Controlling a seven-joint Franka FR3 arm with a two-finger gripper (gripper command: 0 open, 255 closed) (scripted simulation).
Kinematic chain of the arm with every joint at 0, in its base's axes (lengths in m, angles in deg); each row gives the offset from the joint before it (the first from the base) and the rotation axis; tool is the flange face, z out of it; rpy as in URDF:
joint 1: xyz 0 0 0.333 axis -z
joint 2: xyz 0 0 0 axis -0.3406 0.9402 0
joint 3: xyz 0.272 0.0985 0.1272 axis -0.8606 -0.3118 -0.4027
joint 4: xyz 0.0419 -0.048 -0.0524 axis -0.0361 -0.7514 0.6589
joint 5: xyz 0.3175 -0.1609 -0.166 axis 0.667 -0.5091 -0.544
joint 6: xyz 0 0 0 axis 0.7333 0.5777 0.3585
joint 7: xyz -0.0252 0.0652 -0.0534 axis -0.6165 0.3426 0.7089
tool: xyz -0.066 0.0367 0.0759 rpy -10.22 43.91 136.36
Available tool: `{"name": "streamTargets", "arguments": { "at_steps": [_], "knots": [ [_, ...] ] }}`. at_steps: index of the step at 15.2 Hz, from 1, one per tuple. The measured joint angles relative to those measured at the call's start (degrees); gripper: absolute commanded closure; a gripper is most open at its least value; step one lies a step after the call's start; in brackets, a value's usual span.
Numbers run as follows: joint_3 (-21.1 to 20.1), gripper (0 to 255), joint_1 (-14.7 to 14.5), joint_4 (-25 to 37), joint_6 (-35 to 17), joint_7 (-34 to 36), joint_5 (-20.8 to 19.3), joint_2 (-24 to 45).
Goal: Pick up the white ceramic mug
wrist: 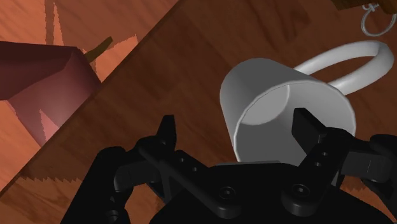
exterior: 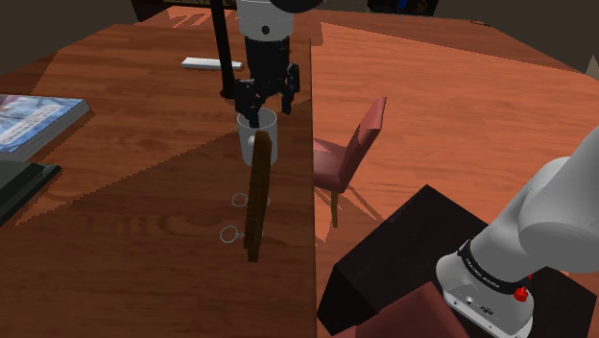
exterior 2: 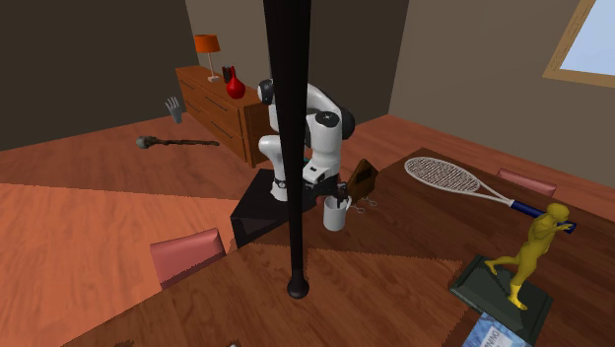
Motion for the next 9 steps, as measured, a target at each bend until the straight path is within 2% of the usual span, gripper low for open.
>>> {"name": "streamTargets", "arguments": {
  "at_steps": [1,2,9],
  "knots": [
    [0.01,0,0.01,-0.46,-0.60,-0.02,-0.06,0.14],
    [0.02,255,0.02,-0.99,-1.06,-0.06,-0.02,0.07],
    [0.01,255,0.01,-1.60,-1.54,-0.07,0.05,-0.10]
  ]
}}
